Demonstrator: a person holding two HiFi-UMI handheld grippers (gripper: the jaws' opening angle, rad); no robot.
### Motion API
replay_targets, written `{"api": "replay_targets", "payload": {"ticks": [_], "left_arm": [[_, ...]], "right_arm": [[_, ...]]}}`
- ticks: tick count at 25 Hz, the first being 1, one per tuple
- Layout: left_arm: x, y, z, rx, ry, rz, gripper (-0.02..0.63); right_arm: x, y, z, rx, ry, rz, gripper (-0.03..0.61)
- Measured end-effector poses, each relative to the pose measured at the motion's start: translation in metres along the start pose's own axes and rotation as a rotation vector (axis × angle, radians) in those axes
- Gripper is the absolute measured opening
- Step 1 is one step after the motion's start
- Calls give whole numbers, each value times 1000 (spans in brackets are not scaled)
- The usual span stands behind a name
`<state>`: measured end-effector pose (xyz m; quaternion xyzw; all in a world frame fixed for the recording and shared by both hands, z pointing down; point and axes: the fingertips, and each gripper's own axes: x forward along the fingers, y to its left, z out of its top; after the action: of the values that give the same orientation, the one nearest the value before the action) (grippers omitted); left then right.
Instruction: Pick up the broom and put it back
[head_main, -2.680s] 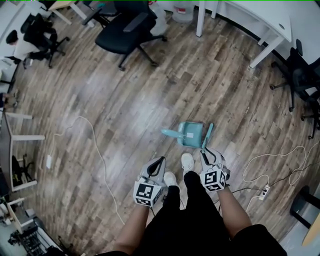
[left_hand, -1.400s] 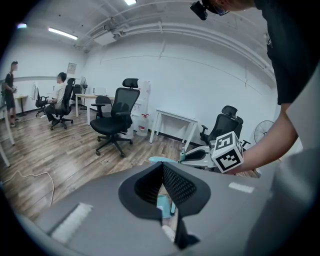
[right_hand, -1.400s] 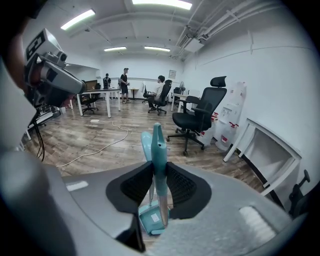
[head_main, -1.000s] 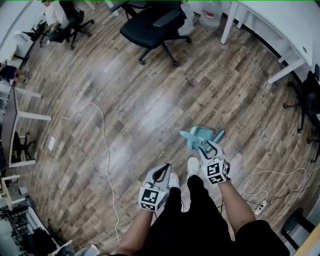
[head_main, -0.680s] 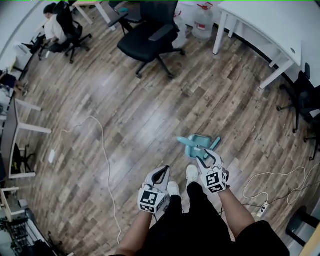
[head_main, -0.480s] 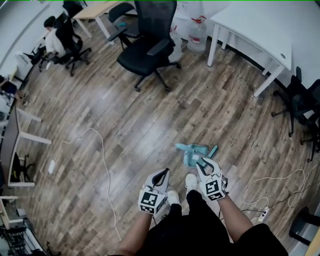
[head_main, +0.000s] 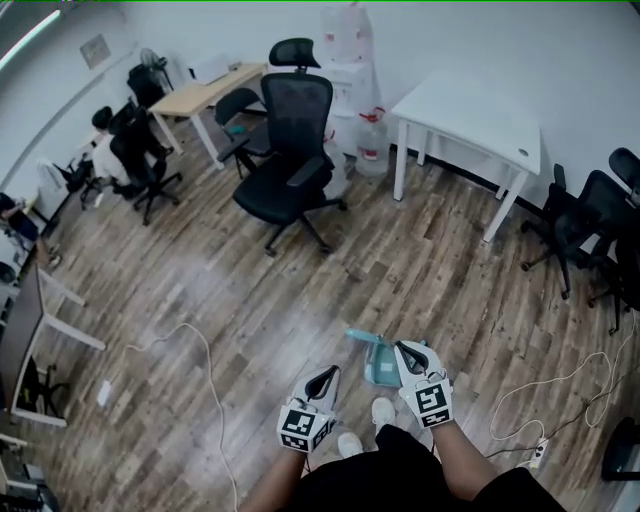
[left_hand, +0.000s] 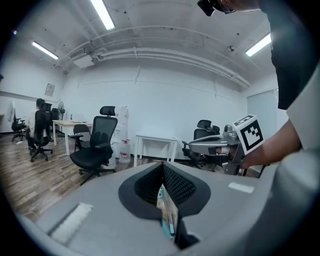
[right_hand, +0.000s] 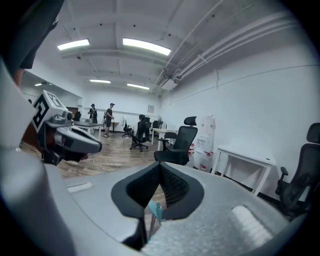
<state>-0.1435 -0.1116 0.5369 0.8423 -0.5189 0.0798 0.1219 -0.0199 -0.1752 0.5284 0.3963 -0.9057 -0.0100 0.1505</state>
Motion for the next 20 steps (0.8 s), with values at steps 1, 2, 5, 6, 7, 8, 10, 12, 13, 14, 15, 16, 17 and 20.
{"api": "replay_targets", "payload": {"ticks": [1, 2, 5, 6, 7, 8, 10, 12, 13, 14, 15, 16, 17, 20], "left_arm": [[0, -3, 7, 14, -19, -17, 18], [0, -6, 15, 29, -43, -34, 18], [0, -17, 39, 75, -101, -77, 18], [0, -21, 46, 83, -117, -88, 18], [0, -24, 51, 84, -133, -96, 18], [0, -27, 56, 85, -149, -102, 18], [0, -29, 64, 90, -177, -110, 18], [-3, -29, 70, 102, -199, -108, 18], [-5, -29, 72, 106, -207, -105, 18], [-7, -29, 75, 108, -215, -103, 18], [-8, -30, 76, 109, -221, -104, 18], [-9, -32, 76, 110, -224, -109, 18], [-9, -35, 75, 113, -224, -117, 18], [-8, -45, 74, 111, -228, -137, 18]], "right_arm": [[-5, -2, 12, 4, -23, -13, 3], [-10, -3, 23, 8, -46, -24, 2], [-23, -6, 59, 23, -115, -47, 2], [-28, -6, 67, 23, -131, -54, 2], [-33, -6, 73, 17, -144, -59, 2], [-36, -5, 78, 3, -155, -63, 2], [-39, -2, 82, -33, -167, -72, 2], [-42, 1, 82, -51, -165, -84, 2], [-45, 2, 82, -56, -164, -90, 2], [-48, 3, 83, -61, -163, -95, 2], [-51, 4, 83, -65, -164, -99, 2], [-54, 5, 84, -68, -166, -103, 2], [-56, 6, 84, -70, -168, -105, 2], [-62, 6, 86, -75, -176, -102, 2]]}}
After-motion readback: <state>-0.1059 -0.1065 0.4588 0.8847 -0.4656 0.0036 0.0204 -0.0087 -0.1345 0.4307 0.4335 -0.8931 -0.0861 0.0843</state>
